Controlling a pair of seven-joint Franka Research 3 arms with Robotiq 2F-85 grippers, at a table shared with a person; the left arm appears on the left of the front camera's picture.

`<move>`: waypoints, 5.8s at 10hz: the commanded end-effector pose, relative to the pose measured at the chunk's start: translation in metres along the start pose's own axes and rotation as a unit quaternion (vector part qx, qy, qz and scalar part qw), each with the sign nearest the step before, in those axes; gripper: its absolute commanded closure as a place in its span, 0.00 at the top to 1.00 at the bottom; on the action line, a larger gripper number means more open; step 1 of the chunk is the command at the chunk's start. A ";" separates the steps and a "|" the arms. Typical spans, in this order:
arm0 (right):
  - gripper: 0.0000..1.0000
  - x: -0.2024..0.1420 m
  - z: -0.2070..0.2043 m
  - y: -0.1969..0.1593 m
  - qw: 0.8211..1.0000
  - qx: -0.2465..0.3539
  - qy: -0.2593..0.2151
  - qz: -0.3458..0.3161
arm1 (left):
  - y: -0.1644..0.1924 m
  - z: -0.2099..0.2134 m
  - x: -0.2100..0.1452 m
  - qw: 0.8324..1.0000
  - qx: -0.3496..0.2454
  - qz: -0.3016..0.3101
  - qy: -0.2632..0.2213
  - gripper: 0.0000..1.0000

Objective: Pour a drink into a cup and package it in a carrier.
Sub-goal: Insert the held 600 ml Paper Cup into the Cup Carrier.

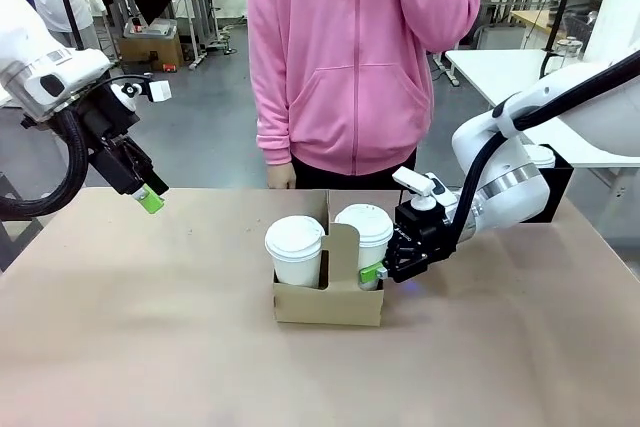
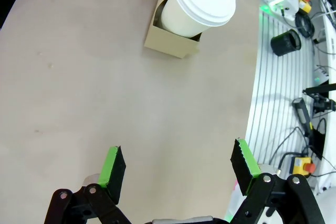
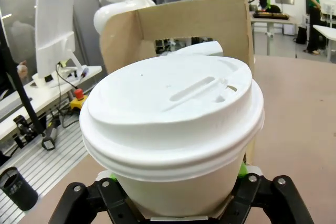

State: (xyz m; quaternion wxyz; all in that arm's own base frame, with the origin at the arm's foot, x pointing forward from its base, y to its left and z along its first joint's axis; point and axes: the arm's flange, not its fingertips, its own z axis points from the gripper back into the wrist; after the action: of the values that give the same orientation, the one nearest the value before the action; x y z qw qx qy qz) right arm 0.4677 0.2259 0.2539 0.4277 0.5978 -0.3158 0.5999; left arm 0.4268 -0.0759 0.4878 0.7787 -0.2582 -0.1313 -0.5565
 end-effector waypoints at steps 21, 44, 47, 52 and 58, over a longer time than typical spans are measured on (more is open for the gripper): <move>1.00 0.020 0.234 0.214 0.861 -0.459 0.072 -0.208 | -0.001 0.001 0.001 1.000 0.005 0.003 0.001 1.00; 1.00 0.020 0.234 0.214 0.861 -0.459 0.072 -0.208 | -0.001 0.001 0.001 1.000 0.005 0.003 0.001 1.00; 1.00 0.020 0.234 0.214 0.861 -0.459 0.072 -0.208 | -0.001 0.001 0.001 1.000 0.005 0.003 0.001 1.00; 1.00 0.020 0.234 0.214 0.861 -0.459 0.072 -0.208 | -0.001 0.001 0.001 1.000 0.005 0.003 0.001 1.00; 1.00 0.020 0.234 0.214 0.861 -0.459 0.072 -0.208 | -0.001 0.001 0.001 1.000 0.005 0.003 0.001 1.00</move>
State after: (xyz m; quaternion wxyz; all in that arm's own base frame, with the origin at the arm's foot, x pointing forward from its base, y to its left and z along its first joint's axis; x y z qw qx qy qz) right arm 0.3845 -0.0695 0.3222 0.7967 0.3398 -0.3845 0.3193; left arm 0.4268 -0.0760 0.4887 0.7789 -0.2570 -0.1319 -0.5566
